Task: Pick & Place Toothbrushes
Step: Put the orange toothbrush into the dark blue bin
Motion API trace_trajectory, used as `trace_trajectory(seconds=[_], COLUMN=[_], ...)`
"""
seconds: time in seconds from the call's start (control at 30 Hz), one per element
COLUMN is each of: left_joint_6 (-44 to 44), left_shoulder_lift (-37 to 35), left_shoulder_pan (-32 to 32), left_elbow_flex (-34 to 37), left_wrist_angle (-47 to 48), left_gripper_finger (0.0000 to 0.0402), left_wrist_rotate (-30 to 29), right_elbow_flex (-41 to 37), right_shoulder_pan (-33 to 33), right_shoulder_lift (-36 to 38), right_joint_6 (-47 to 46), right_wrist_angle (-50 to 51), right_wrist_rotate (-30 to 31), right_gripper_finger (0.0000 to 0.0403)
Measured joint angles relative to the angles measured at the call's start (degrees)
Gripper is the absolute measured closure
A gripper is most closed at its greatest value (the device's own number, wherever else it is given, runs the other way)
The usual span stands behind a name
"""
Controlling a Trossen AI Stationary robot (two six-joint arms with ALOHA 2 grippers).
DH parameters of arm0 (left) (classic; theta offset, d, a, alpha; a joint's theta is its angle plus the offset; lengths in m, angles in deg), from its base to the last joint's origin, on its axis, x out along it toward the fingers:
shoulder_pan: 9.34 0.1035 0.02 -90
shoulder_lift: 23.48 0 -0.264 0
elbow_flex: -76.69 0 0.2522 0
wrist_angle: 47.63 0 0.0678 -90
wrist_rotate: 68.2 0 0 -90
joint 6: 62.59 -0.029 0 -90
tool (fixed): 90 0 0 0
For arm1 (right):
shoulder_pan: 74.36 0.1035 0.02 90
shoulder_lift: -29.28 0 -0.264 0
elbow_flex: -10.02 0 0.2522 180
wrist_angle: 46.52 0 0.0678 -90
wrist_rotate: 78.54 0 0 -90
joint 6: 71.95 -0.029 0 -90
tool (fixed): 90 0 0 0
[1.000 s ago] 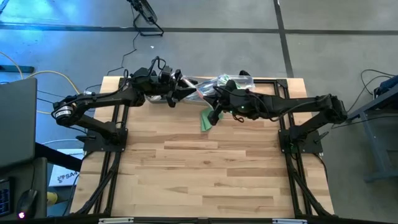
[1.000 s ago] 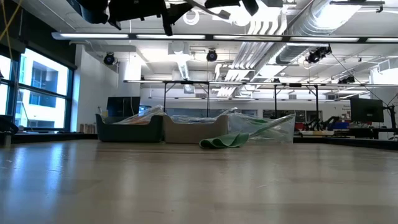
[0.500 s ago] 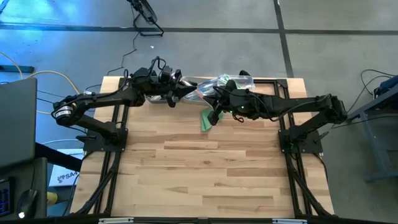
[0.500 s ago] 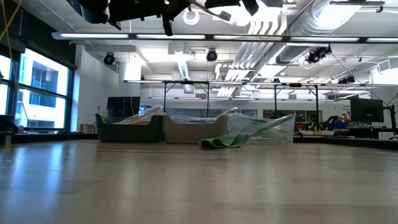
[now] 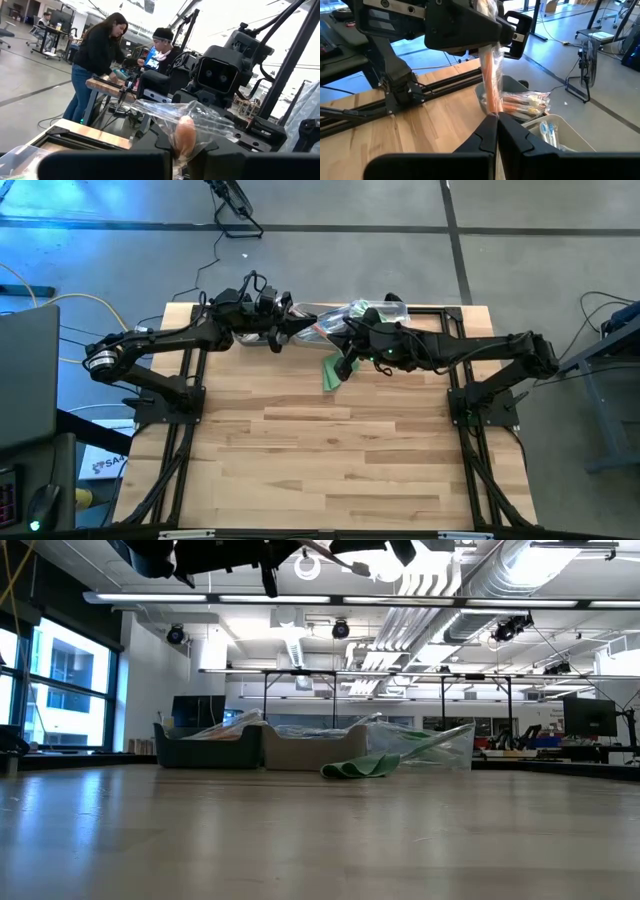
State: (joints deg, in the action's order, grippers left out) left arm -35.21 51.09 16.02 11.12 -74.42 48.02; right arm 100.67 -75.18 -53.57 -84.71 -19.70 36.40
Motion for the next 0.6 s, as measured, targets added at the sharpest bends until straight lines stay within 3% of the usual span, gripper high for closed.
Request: trace_trajectory(seconds=[0.37,0.6], left_joint_6=[0.0,-0.1], left_shoulder_lift=[0.0,0.0], left_shoulder_pan=[0.1,0.1], left_elbow_flex=[0.0,0.0], left_wrist_angle=[-0.1,0.1], left_gripper_finger=[0.0388,0.0388], left_wrist_rotate=[0.0,0.2], right_elbow_flex=[0.0,0.0], right_shoulder_pan=[0.0,0.1], right_shoulder_lift=[0.0,0.6], right_joint_6=[0.9,0.5], right_wrist_angle=[-1.2,-1.5], right_wrist_rotate=[-1.3,-1.5], right_gripper_finger=[0.0395,0.0319])
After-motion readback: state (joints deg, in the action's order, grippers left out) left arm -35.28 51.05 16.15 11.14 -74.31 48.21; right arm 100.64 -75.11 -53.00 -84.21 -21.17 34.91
